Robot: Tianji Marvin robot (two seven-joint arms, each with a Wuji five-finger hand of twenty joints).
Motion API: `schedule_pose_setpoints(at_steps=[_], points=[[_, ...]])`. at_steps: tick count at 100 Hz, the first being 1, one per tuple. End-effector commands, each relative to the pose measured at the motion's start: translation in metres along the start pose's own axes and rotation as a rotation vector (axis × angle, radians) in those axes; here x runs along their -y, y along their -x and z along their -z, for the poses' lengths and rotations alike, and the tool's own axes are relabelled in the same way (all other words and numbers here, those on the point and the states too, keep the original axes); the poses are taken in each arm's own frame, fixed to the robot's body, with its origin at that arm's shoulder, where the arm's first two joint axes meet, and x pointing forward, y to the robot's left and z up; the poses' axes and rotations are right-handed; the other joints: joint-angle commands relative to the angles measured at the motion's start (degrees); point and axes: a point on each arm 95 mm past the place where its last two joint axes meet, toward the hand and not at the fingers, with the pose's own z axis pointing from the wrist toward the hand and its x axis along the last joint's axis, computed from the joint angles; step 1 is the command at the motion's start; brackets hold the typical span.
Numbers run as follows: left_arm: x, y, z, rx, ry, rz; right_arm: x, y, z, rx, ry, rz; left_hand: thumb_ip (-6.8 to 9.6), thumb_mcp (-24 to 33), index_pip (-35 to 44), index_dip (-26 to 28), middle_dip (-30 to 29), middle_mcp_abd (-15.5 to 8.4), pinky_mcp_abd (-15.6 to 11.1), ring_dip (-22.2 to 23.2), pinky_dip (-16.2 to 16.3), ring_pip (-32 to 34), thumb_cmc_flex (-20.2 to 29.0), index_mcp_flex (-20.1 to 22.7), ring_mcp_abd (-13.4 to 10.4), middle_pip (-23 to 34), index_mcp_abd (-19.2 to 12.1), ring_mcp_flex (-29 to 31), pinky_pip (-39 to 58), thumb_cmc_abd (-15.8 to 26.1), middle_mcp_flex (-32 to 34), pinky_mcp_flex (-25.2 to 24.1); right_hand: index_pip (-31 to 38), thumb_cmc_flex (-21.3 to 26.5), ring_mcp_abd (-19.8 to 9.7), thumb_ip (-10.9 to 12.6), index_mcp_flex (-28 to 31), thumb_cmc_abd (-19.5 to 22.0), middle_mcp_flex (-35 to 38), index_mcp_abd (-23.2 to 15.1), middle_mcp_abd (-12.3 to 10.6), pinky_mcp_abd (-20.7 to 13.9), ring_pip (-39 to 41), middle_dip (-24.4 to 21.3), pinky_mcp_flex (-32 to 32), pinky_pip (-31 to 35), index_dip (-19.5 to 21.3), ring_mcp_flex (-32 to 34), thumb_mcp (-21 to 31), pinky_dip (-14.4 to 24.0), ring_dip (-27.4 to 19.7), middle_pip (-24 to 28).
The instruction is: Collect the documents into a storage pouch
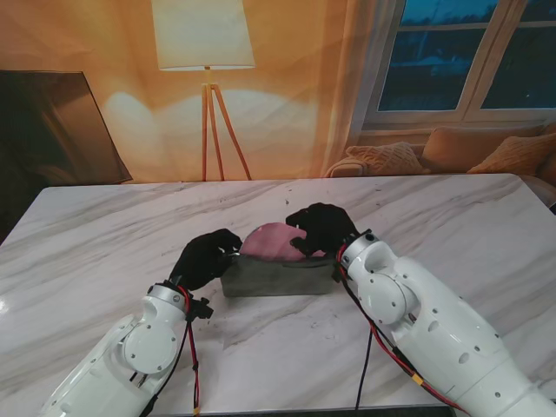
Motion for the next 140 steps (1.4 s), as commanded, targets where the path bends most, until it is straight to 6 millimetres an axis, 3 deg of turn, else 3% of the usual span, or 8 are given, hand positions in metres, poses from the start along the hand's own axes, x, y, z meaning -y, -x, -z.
schedule_pose_setpoints(at_steps=[1,10,15,32,73,93,116,140], points=[[-0.002,-0.003,0.000,0.000,0.006,0.009,0.003,0.001,0.000,0.002,-0.010,-0.006,0.46,-0.51,1.17,-0.59,0.83,-0.56,-3.05,0.22,1.21,1.03,2.47,1.50,1.63,0.91,-1.57,1.77,2.42,0.31,2.47,-0.24,2.40,1.62,-2.36,-0.21,2.84,2.42,3.02,-0.87,2.45,-1.42,4.13,1.49,1.87,5.23,-0.44,3.02,-0.32,-0.89,0.95,3.78],[-0.002,-0.003,0.000,0.000,0.006,0.009,0.004,0.001,-0.001,0.002,0.003,-0.016,0.40,-0.59,1.20,-0.71,0.89,-1.59,-3.06,0.16,1.20,1.03,2.29,1.44,1.61,1.07,-1.56,1.62,2.44,0.33,2.51,-0.28,2.77,1.39,-3.61,-0.16,2.94,3.92,4.36,-1.15,3.42,-2.69,10.19,3.07,3.78,10.17,0.22,4.83,-1.46,-0.22,1.96,7.89],[-0.002,-0.003,0.000,0.000,0.006,0.009,0.004,0.002,-0.002,0.000,0.004,-0.017,0.37,-0.60,1.27,-0.75,0.82,-0.49,-3.06,0.14,1.20,1.08,2.19,1.43,1.54,0.93,-1.54,1.58,2.43,0.39,2.41,-0.34,3.21,1.73,-4.31,-0.03,3.67,4.25,5.34,-2.39,4.48,-3.56,14.16,4.08,5.29,13.45,1.07,6.28,-1.87,0.51,2.55,10.12],[-0.001,-0.003,0.000,-0.001,0.006,0.008,-0.001,0.004,-0.004,-0.044,0.007,0.046,0.26,-0.72,1.31,-0.85,0.84,-0.33,-2.99,0.12,1.22,1.23,1.82,1.37,1.57,0.88,-1.50,1.38,2.46,0.46,2.35,-0.44,3.57,0.18,-6.01,-0.53,5.82,1.47,8.96,-3.97,6.13,-5.27,22.82,6.98,9.52,19.75,0.65,10.41,1.33,-0.12,2.90,14.35],[-0.001,-0.004,-0.001,0.000,0.006,0.020,0.009,-0.003,-0.012,-0.132,-0.064,0.135,-0.54,-0.98,-0.36,-1.93,0.56,0.60,-3.36,-0.96,1.13,1.21,-1.37,-0.09,1.36,-0.83,-0.83,-1.29,1.91,0.99,0.53,-1.85,3.85,-0.66,-5.91,-1.01,6.83,-0.45,9.56,-4.93,5.56,-5.63,23.22,7.44,9.07,19.72,1.19,10.33,3.55,-0.17,2.66,14.02],[0.000,-0.003,0.000,0.006,0.007,0.027,0.013,-0.005,-0.016,-0.147,-0.087,0.146,0.28,-0.03,-4.04,-2.25,-2.97,1.40,-3.50,-2.29,1.26,0.47,-4.25,-1.15,1.35,-0.32,-0.11,-3.41,1.06,2.62,-3.87,-3.23,3.68,-0.73,-5.89,-1.13,6.73,-0.41,9.66,-4.47,5.63,-5.74,23.28,7.77,9.19,19.86,1.18,10.38,3.69,-0.08,2.69,14.12],[-0.002,-0.004,-0.001,0.003,0.011,0.031,0.018,-0.012,-0.014,-0.175,-0.131,0.181,-0.09,-0.28,-3.91,-1.61,-3.43,0.15,-3.53,-2.46,1.44,0.48,-1.89,0.20,1.07,-0.55,-0.49,-3.00,1.18,1.86,-2.95,-2.91,3.16,-1.48,-6.28,-1.01,6.32,-0.42,9.99,-2.13,4.75,-6.01,23.10,7.95,9.52,19.83,0.25,10.67,4.11,-0.09,2.71,14.04],[-0.003,-0.004,-0.001,0.001,0.013,0.031,0.020,-0.017,-0.015,-0.196,-0.171,0.214,-0.25,-4.35,5.04,-2.15,-0.39,0.45,-3.04,-2.35,1.89,1.69,1.78,4.61,1.87,-3.18,-2.12,-1.72,1.87,3.77,0.68,-2.15,2.97,-1.93,-6.61,-0.79,5.34,0.34,9.76,-1.16,3.68,-6.18,22.32,8.02,9.18,19.11,-0.42,10.37,3.85,-0.33,2.69,13.86]])
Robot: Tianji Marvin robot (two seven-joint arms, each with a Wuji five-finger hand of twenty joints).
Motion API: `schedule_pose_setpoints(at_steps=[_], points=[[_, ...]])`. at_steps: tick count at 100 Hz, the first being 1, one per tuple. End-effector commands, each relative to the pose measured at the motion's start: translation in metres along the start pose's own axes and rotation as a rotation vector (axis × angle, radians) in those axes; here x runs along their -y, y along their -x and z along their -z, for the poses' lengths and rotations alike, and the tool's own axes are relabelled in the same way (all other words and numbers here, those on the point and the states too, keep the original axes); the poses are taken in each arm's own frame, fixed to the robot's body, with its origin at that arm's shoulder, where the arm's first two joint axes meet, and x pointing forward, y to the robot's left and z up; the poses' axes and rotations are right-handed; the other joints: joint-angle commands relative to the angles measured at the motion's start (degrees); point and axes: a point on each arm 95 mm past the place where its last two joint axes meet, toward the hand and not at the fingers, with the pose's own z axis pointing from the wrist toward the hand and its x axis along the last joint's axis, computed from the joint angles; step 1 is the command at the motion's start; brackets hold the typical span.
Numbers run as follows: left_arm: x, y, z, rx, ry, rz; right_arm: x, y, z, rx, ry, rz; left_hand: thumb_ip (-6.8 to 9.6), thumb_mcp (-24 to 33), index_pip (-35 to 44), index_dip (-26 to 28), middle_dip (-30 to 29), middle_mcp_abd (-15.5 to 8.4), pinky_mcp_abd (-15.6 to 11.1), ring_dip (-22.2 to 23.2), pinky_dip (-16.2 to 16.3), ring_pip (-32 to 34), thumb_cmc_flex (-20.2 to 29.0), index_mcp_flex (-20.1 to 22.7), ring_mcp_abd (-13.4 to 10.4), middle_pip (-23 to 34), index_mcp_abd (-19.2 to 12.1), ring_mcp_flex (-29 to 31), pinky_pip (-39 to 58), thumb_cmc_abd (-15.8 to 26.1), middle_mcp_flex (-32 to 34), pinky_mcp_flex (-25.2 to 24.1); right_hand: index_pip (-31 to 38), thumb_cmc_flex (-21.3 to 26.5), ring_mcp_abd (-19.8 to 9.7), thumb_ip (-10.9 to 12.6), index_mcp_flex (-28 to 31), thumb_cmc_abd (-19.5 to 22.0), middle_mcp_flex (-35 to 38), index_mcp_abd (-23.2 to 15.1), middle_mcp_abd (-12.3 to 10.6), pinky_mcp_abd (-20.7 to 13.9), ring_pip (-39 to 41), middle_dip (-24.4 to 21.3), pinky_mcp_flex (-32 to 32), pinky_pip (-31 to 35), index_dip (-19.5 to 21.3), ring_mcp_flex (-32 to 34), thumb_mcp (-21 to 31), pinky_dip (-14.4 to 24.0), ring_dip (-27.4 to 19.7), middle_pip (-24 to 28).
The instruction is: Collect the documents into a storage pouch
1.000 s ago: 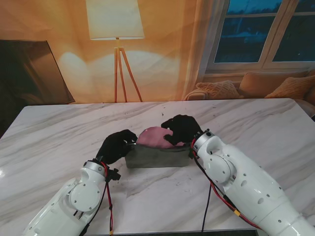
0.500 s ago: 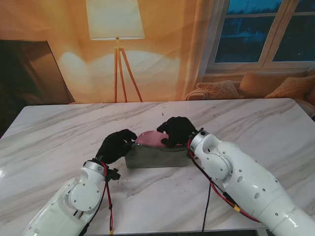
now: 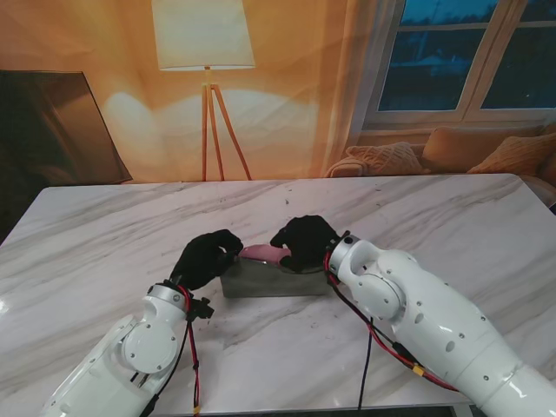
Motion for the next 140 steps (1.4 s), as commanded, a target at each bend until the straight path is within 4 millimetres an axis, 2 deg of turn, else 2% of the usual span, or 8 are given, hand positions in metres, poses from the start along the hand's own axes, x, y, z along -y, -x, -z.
schedule_pose_setpoints(at_steps=[1,19,30,56,65,80,102,140], points=[[-0.003,-0.002,0.000,-0.003,0.011,0.007,0.000,-0.002,0.000,-0.006,-0.018,0.020,-0.20,-1.54,2.25,-0.49,1.38,-0.38,-2.87,-0.09,1.80,1.65,3.20,1.90,1.84,-0.84,-1.47,0.69,1.89,1.53,2.47,-0.02,2.92,-0.16,-6.34,-0.71,1.91,1.10,2.67,-1.17,4.46,-4.15,1.93,1.27,0.64,8.10,-0.01,1.86,3.31,-0.18,0.58,2.41],[-0.003,-0.003,0.000,0.001,0.006,0.012,-0.008,-0.004,0.002,-0.008,-0.044,0.045,-0.04,-2.16,1.56,-1.34,2.02,-0.12,-2.86,0.28,1.99,2.49,2.62,0.93,2.00,-0.42,-0.98,0.84,2.30,1.65,2.65,-0.04,2.31,-1.50,-6.94,-0.24,0.94,0.90,2.77,0.50,3.85,-4.52,2.11,1.55,1.20,8.49,-0.81,2.21,3.49,-0.16,0.80,2.95],[-0.003,-0.003,0.000,0.001,0.006,0.012,-0.006,-0.003,0.004,0.003,-0.033,0.047,0.06,-2.14,0.37,-2.05,1.96,-0.13,-2.99,0.24,1.97,2.34,2.21,0.04,1.86,-0.68,-0.71,0.45,2.20,1.47,2.11,-0.31,-0.18,-9.63,-5.42,0.05,-3.15,-1.02,-1.68,2.24,3.19,-3.52,-2.57,0.44,-2.34,4.48,-1.54,-1.73,3.32,-0.93,-0.08,-0.68],[-0.004,-0.003,0.000,0.011,0.011,0.012,-0.005,0.002,0.011,0.065,0.021,-0.018,0.31,-1.52,-2.90,-2.81,1.38,-0.14,-3.16,-0.16,1.78,1.31,1.41,-1.39,1.75,-0.69,-0.10,-0.64,1.69,1.62,0.52,-0.96,-13.28,-13.11,-0.69,3.22,-6.86,-0.07,-13.86,3.87,2.78,1.15,-21.17,-6.37,-13.05,-9.63,6.64,-13.02,-0.21,-1.08,-2.96,-12.40],[-0.004,-0.003,0.000,0.012,0.012,0.011,-0.007,0.003,0.013,0.082,0.052,-0.044,0.32,-1.37,-3.36,-2.66,1.25,-0.16,-3.16,-0.20,1.78,1.24,1.23,-1.37,1.70,-0.56,0.02,-0.63,1.69,1.59,0.37,-0.96,-12.06,-11.50,-0.46,2.10,-7.05,-0.18,-13.62,3.20,2.76,1.29,-23.56,-8.41,-13.22,-10.08,7.54,-13.26,-0.03,-0.70,-3.44,-13.90],[-0.004,-0.002,0.000,0.012,0.013,0.011,-0.009,0.003,0.015,0.108,0.127,-0.071,0.30,-1.19,-3.84,-2.37,1.07,-0.13,-3.16,-0.22,1.77,1.23,1.16,-1.31,1.76,-0.27,0.03,-0.61,1.68,1.54,0.35,-0.96,-1.40,-7.25,0.10,-0.61,-5.75,-1.50,-8.56,0.44,2.96,2.08,-26.17,-11.53,-9.80,-10.09,1.59,-8.97,2.40,-2.19,-5.35,-14.07],[-0.005,-0.002,0.000,0.011,0.016,0.013,-0.006,-0.003,0.014,0.119,0.172,-0.140,0.23,-1.18,-4.16,-1.92,0.90,-0.09,-3.16,-0.24,1.77,1.26,1.11,-1.07,1.73,0.04,0.06,-0.50,1.68,1.48,0.44,-0.96,2.15,-1.69,1.21,-0.93,-0.13,-0.78,-2.59,-0.70,3.33,2.84,-28.08,-14.59,-5.98,-8.32,-0.18,-3.79,1.62,-4.61,-7.89,-15.01],[-0.004,-0.003,0.000,0.002,0.016,0.018,-0.002,-0.011,0.003,0.044,0.147,-0.082,0.41,-0.04,-6.90,-1.73,-1.09,0.07,-3.18,-0.29,1.69,1.02,-0.40,-2.32,1.78,2.26,0.16,-0.94,1.46,1.13,-1.22,-1.18,4.90,-1.95,-1.83,-1.17,3.20,-1.75,3.42,0.98,3.84,-0.51,-13.65,-9.82,2.29,1.49,2.73,3.51,3.53,-6.15,-5.31,-4.58]])
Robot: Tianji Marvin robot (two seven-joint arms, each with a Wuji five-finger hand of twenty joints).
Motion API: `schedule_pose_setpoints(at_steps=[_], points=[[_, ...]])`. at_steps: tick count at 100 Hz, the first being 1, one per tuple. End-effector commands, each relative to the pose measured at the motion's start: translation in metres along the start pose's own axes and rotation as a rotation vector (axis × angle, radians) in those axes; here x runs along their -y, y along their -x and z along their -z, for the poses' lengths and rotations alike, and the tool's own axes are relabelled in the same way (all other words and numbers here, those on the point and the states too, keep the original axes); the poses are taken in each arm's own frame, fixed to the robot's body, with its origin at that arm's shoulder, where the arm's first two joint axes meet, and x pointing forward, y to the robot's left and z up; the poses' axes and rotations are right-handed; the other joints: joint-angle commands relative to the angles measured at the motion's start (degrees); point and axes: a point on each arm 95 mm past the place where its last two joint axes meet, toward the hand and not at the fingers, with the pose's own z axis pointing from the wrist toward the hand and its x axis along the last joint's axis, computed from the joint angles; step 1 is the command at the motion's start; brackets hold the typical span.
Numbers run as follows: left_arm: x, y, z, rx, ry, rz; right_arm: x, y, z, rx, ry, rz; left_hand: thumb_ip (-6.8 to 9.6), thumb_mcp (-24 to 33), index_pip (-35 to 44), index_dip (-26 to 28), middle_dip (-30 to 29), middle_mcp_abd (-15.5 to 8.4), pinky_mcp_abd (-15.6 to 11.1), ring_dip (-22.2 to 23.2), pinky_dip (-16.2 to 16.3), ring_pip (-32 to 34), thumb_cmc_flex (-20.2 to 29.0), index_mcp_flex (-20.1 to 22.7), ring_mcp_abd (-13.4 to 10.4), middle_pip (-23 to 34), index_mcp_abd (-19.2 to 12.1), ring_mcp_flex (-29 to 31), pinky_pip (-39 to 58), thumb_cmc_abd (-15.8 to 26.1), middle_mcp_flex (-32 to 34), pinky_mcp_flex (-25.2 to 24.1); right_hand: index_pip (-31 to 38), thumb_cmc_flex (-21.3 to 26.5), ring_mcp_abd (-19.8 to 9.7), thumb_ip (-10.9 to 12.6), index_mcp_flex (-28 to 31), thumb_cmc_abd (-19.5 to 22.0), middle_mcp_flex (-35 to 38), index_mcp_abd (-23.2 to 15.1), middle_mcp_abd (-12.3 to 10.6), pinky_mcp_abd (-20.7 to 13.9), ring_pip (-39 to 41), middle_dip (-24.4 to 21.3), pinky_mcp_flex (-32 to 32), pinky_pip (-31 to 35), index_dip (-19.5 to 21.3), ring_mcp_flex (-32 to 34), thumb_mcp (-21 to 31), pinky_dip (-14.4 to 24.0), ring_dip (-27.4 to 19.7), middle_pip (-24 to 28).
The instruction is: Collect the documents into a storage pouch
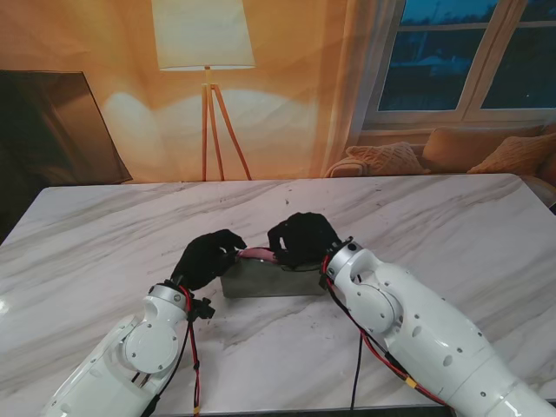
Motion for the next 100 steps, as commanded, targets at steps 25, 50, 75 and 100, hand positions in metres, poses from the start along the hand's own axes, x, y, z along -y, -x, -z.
schedule_pose_setpoints(at_steps=[25,50,75,100], points=[[-0.001,-0.001,0.003,-0.008,0.018,0.004,0.008,0.001,-0.009,-0.030,-0.103,0.077,0.75,5.92,-12.02,-0.10,-3.48,0.61,-3.18,-0.29,0.87,-0.59,-5.07,-5.57,1.27,2.18,1.21,-2.15,0.57,0.25,-6.05,-1.84,2.16,-1.31,-3.94,-1.39,3.76,-2.84,4.65,1.44,3.14,-3.07,5.53,2.73,3.35,8.59,0.47,4.35,5.41,-1.28,1.39,4.45],[0.005,0.003,0.008,0.013,-0.018,-0.017,0.009,0.005,-0.010,-0.010,-0.133,0.097,3.08,6.93,-20.04,-1.42,-7.38,-0.40,-3.20,-0.36,1.13,-1.70,-6.69,-15.91,1.41,4.08,0.23,-3.82,-0.34,2.46,-12.53,-2.94,2.22,-1.25,-4.05,-1.52,3.44,-2.45,4.64,2.03,3.13,-3.27,6.22,3.16,3.24,9.09,0.64,4.16,5.42,-1.41,1.46,4.57],[0.010,0.005,0.009,0.027,-0.035,-0.020,0.009,0.005,-0.009,0.004,-0.147,0.090,6.97,6.55,-22.11,-1.27,-14.86,-1.71,-3.42,-0.39,1.57,-2.43,-11.70,-24.72,1.66,7.04,0.73,-5.03,-1.00,4.90,-16.55,-3.79,2.20,-1.15,-4.06,-1.44,3.40,-2.33,4.55,2.71,3.25,-3.26,6.46,3.53,3.36,9.36,0.76,4.29,5.27,-1.50,1.39,4.82],[0.008,0.008,0.010,0.086,0.017,-0.017,0.011,0.002,-0.009,-0.003,-0.156,0.067,6.85,3.61,-27.70,-4.09,-12.72,0.89,-2.69,0.51,2.64,-1.59,-16.17,-17.17,3.17,9.28,6.16,-5.47,-0.31,5.36,-14.70,-4.55,2.44,-1.17,-4.18,-1.28,3.45,-2.27,4.73,3.86,3.46,-3.28,7.25,4.09,3.57,9.86,1.14,4.30,5.53,-1.60,1.50,5.32]])
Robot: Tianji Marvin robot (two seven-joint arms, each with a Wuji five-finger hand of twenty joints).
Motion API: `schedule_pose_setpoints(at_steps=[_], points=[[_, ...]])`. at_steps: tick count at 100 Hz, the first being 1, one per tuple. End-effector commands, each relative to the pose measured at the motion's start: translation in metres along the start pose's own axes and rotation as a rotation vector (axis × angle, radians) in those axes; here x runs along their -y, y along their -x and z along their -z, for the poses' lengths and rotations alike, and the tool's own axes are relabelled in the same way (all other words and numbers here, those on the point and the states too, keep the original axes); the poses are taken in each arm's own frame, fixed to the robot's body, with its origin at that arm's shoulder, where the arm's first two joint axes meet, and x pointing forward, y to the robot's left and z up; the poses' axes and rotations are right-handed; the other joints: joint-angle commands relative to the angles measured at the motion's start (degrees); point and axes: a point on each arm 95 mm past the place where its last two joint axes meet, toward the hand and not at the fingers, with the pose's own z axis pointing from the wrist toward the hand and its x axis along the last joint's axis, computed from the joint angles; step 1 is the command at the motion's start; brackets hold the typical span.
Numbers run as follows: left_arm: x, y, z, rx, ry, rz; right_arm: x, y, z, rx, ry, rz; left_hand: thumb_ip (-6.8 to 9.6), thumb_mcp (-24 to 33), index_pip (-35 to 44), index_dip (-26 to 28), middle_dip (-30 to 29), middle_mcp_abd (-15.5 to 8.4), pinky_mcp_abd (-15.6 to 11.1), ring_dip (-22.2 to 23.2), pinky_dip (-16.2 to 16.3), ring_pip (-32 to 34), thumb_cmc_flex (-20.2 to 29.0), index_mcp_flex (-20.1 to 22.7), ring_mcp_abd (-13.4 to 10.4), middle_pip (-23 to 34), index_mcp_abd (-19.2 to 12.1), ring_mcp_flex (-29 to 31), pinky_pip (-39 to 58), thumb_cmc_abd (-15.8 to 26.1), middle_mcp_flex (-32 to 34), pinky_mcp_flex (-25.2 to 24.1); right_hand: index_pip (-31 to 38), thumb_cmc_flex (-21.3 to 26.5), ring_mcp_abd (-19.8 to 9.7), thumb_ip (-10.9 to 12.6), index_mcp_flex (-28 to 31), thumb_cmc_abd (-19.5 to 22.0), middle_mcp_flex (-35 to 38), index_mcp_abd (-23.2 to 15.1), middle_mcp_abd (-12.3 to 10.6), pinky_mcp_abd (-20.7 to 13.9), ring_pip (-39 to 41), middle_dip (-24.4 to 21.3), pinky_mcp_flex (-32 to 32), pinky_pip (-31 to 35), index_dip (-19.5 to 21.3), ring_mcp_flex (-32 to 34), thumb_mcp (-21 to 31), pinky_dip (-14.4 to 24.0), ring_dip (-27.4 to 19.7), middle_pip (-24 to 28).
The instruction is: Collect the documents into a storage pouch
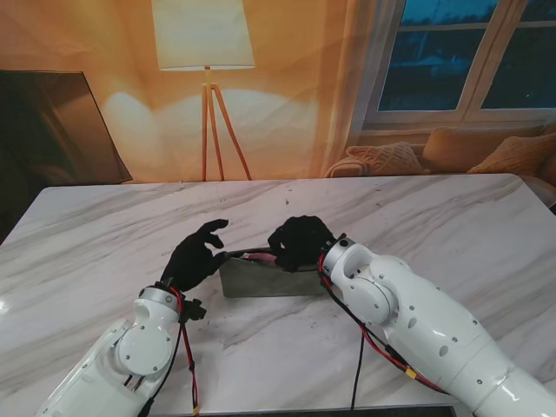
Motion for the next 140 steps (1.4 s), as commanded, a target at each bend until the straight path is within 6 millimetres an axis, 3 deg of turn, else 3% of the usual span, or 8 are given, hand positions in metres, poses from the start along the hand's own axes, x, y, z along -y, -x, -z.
schedule_pose_setpoints(at_steps=[1,17,28,39,93,114,129,140], points=[[-0.003,-0.002,0.001,0.012,0.051,0.007,0.004,-0.002,0.001,-0.001,-0.019,-0.005,1.14,-1.60,-1.54,-0.87,1.11,1.14,-1.88,0.78,1.86,0.77,-2.34,3.28,3.03,1.37,1.08,-1.43,0.79,0.90,-0.06,-1.18,1.70,-0.28,-3.82,-0.38,2.17,-0.71,3.43,0.85,3.97,-3.22,1.81,1.34,1.59,7.36,0.95,2.84,2.81,-0.77,0.86,2.37],[-0.005,0.000,-0.001,0.031,0.089,0.006,0.004,-0.005,0.003,-0.004,-0.011,-0.022,1.05,-1.99,2.05,1.16,6.18,2.40,-1.34,3.95,3.00,4.63,-1.62,15.22,2.90,4.33,-0.14,-0.52,2.07,1.09,1.32,-0.74,1.73,-0.57,-4.00,-0.28,2.21,-0.84,3.76,1.53,4.12,-3.21,2.70,1.65,2.17,7.86,1.22,2.84,3.17,-0.84,1.12,2.74],[-0.007,0.000,-0.003,0.026,0.097,-0.004,0.002,-0.007,0.003,-0.011,-0.007,-0.030,-4.59,-7.23,11.11,4.94,20.27,2.16,-0.77,5.79,4.33,7.79,8.64,22.30,2.52,1.69,-3.38,2.16,3.03,-1.53,6.98,1.39,1.41,-1.23,-4.27,-0.13,2.31,-0.86,4.20,1.85,3.98,-3.28,3.56,1.84,2.73,8.32,0.93,2.83,3.28,-0.95,1.41,3.03],[-0.009,-0.001,-0.005,0.020,0.095,-0.003,0.000,-0.009,0.002,-0.021,-0.003,-0.035,-4.81,-11.79,22.52,2.53,24.20,1.76,-0.20,5.67,5.15,9.44,15.58,27.15,3.02,-1.49,-3.91,4.28,3.72,-0.33,12.05,3.04,1.12,-2.49,-4.34,0.09,2.40,-0.69,4.47,2.04,3.81,-3.27,4.18,2.02,2.91,8.73,0.27,2.78,3.36,-1.14,1.61,3.32],[-0.009,-0.006,-0.005,0.012,0.050,0.046,0.011,-0.014,-0.006,-0.020,-0.004,-0.049,-4.28,-17.63,30.76,10.06,23.87,2.42,0.11,4.69,5.57,10.89,21.29,23.95,3.52,-0.72,-4.60,6.25,4.43,3.62,14.32,4.71,-3.71,-9.99,-3.55,2.38,3.93,5.87,2.88,4.01,4.16,-3.19,3.20,1.94,2.04,8.83,2.20,2.69,-2.86,-1.72,0.84,2.75],[-0.008,-0.008,-0.003,-0.004,0.058,0.041,0.011,-0.017,-0.008,-0.021,0.012,-0.056,-4.41,-18.14,30.33,14.50,23.97,2.12,-0.09,4.61,5.49,10.94,21.94,23.84,3.30,-0.54,-5.54,6.23,4.40,4.07,14.20,4.72,-3.62,-4.33,-3.03,0.39,-1.04,8.66,-0.63,2.13,3.69,-3.21,0.81,1.25,-0.60,6.83,-0.48,0.82,-5.30,-1.52,-0.03,1.38],[-0.009,-0.009,-0.002,-0.013,0.062,0.059,0.010,-0.017,-0.010,-0.022,0.011,-0.036,-4.35,-18.15,30.03,15.02,23.90,2.11,-0.30,4.55,5.40,10.77,21.96,24.03,3.26,-0.63,-5.81,6.02,4.27,3.97,14.18,4.52,-1.55,-3.57,-4.20,0.93,0.66,13.34,-0.74,3.23,2.94,-3.58,1.06,1.94,0.20,6.91,10.21,1.52,-8.22,-0.92,0.19,3.08],[-0.009,-0.011,-0.002,-0.025,0.062,0.066,0.012,-0.019,-0.012,-0.012,0.015,-0.052,-4.36,-18.16,29.80,15.22,23.85,2.00,-0.36,4.52,5.36,10.72,21.85,24.12,3.24,-0.71,-5.80,6.01,4.24,3.94,14.17,4.50,-1.75,-4.36,-4.54,1.35,2.46,13.57,0.90,5.20,3.59,-3.54,2.31,1.98,2.38,8.12,12.09,2.86,-7.79,-1.09,0.30,3.90]])
